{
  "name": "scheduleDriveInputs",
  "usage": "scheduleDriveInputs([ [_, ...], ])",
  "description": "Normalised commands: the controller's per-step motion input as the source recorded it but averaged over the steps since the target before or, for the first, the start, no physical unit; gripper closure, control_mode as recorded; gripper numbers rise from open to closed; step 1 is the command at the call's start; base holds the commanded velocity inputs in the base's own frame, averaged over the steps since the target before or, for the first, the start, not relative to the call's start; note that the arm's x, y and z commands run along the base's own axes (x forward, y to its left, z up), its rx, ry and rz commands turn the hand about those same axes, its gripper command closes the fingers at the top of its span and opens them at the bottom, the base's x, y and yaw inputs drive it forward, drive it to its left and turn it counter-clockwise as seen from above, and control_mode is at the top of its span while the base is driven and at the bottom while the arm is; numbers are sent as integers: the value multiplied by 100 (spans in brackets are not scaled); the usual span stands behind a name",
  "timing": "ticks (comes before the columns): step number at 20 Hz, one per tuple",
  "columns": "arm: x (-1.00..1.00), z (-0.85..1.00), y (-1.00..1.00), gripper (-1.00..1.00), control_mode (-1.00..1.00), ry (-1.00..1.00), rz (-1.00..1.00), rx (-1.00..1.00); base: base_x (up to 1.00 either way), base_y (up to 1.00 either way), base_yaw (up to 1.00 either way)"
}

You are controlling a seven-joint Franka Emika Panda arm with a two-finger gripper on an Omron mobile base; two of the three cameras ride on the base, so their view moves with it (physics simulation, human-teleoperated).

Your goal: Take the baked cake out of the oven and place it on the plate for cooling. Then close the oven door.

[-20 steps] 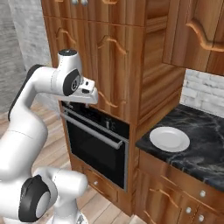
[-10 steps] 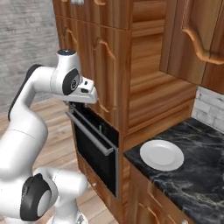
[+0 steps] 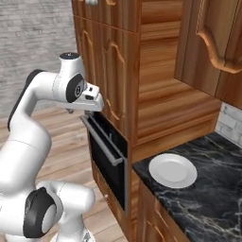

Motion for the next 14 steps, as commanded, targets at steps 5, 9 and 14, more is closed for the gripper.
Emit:
scheduleDriveInputs([
  [5, 0, 0, 0, -100, 100, 0, 0, 0, 0, -50, 20],
  [9, 0, 0, 0, -100, 100, 0, 0, 0, 0, -70, 20],
  [14, 0, -13, -15, -100, -100, 1, 7, 1, 0, -36, 11],
])
